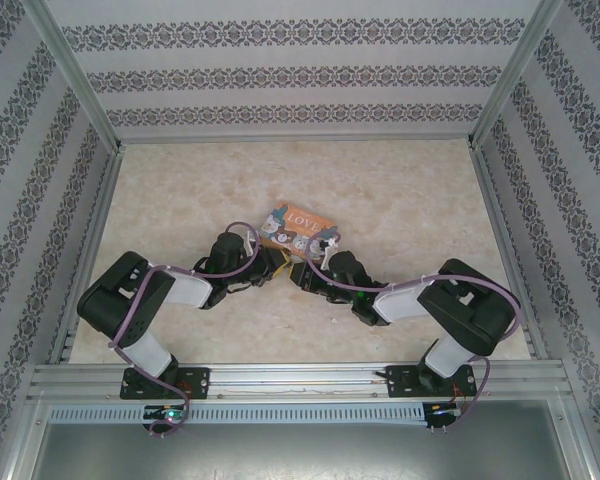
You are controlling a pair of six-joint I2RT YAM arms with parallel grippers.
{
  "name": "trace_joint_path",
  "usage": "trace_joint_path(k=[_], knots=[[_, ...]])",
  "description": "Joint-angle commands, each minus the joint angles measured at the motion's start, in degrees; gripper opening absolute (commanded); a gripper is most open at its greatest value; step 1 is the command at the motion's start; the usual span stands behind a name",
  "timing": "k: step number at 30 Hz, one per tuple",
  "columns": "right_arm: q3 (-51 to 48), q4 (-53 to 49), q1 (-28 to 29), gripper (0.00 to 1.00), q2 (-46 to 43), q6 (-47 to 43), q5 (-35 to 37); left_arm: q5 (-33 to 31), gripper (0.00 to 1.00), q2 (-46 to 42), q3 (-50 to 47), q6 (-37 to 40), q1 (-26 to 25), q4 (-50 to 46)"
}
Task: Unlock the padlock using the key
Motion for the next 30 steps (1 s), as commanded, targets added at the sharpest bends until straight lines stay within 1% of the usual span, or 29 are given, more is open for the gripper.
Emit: trace_joint_path(k=[1,4,9,14,19,24,27,30], knots=[[-1.6,0.5,-0.6,0.23,-2.9,-1.6,1.9,-0.5,0.05,-2.3,1.4,1.5,-0.8,-1.6],[-2.1,-2.7,-0.7,0.24,-6.0,-4.0,2.9,-1.3,0.05,-3.4,1.1,1.0,-0.8,-2.4],[-2.2,-13.1,-0.6,0.26,-13.9,-10.9,5.4,-2.7,0.04,-5.9,1.1,0.0,-0.8,-4.5],[-0.9,-25.6,0.0,0.26,-24.8,-21.8,10.9,-4.1,0.03,-9.2,2.1,0.2,-1.0,-10.1],[1.3,-33.2,1.1,0.27,-32.6,-34.3,16.6,-4.1,0.02,-10.7,2.9,-0.1,-1.2,-12.4],[2.2,-34.1,2.1,0.28,-36.3,-44.4,21.1,-2.8,0.0,-9.9,4.0,-1.9,-1.4,-12.5],[3.0,-34.3,2.6,0.29,-37.0,-52.0,21.4,-2.4,0.0,-9.4,4.8,-3.6,-1.8,-12.8],[3.3,-34.4,3.3,0.31,-37.2,-60.1,21.8,-2.2,0.0,-9.3,6.5,-5.5,-2.2,-15.9]])
